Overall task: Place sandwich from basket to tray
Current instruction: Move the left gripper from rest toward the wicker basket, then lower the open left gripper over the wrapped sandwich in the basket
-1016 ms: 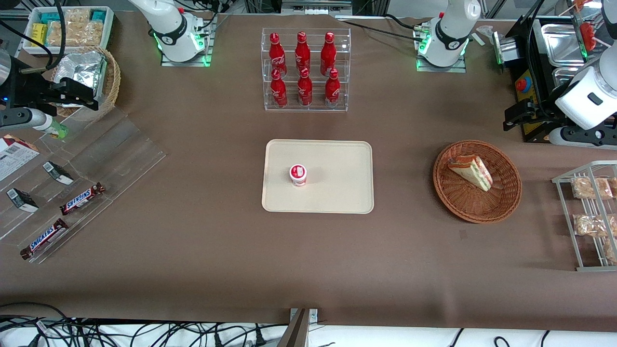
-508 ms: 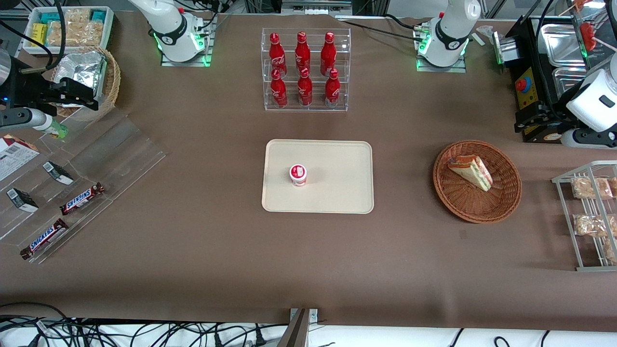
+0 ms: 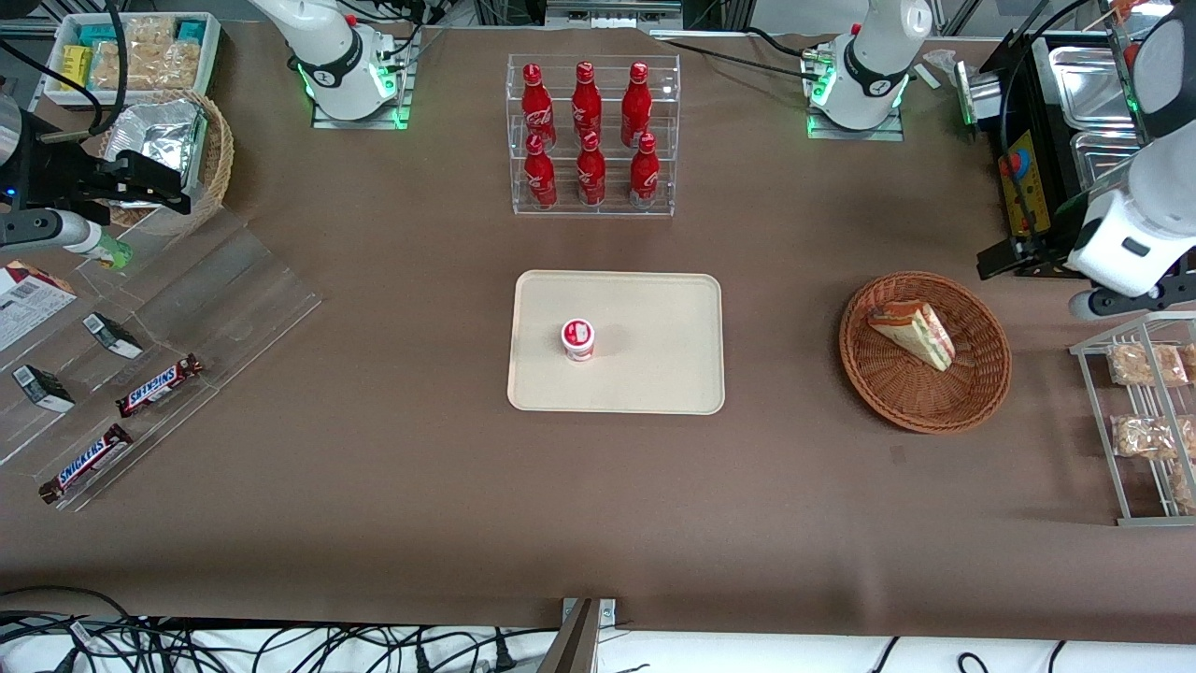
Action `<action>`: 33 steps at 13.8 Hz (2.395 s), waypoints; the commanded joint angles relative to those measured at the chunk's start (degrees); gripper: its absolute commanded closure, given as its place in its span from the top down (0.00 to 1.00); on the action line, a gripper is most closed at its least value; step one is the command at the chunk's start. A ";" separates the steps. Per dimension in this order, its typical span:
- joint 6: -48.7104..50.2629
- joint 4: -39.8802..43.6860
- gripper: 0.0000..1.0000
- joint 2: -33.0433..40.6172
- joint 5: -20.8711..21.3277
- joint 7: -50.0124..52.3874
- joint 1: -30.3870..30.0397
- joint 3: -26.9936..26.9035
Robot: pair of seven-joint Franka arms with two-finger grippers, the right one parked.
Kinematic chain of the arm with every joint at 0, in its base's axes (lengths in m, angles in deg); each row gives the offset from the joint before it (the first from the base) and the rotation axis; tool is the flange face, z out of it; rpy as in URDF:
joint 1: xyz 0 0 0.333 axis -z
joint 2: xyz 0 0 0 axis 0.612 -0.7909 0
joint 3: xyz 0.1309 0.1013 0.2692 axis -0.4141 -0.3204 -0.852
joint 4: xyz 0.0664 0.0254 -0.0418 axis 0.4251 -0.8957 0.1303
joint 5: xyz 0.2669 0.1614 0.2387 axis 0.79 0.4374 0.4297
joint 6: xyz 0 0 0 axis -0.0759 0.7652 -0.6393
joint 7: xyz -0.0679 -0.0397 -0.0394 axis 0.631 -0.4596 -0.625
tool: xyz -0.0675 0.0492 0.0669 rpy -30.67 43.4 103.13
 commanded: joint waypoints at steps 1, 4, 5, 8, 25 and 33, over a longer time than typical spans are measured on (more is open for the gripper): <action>-4.86 -5.43 1.00 1.42 1.14 5.62 -0.80 0.21; -13.20 -13.85 1.00 3.96 1.23 10.45 -3.25 0.56; -16.01 -16.66 1.00 4.41 1.23 12.29 -3.61 0.65; -23.93 -23.44 1.00 4.76 1.23 19.49 -3.62 0.74; -53.82 -36.03 1.00 -7.01 14.50 46.15 -2.91 1.80; -56.21 -36.81 0.56 -9.56 20.10 45.88 -3.53 1.80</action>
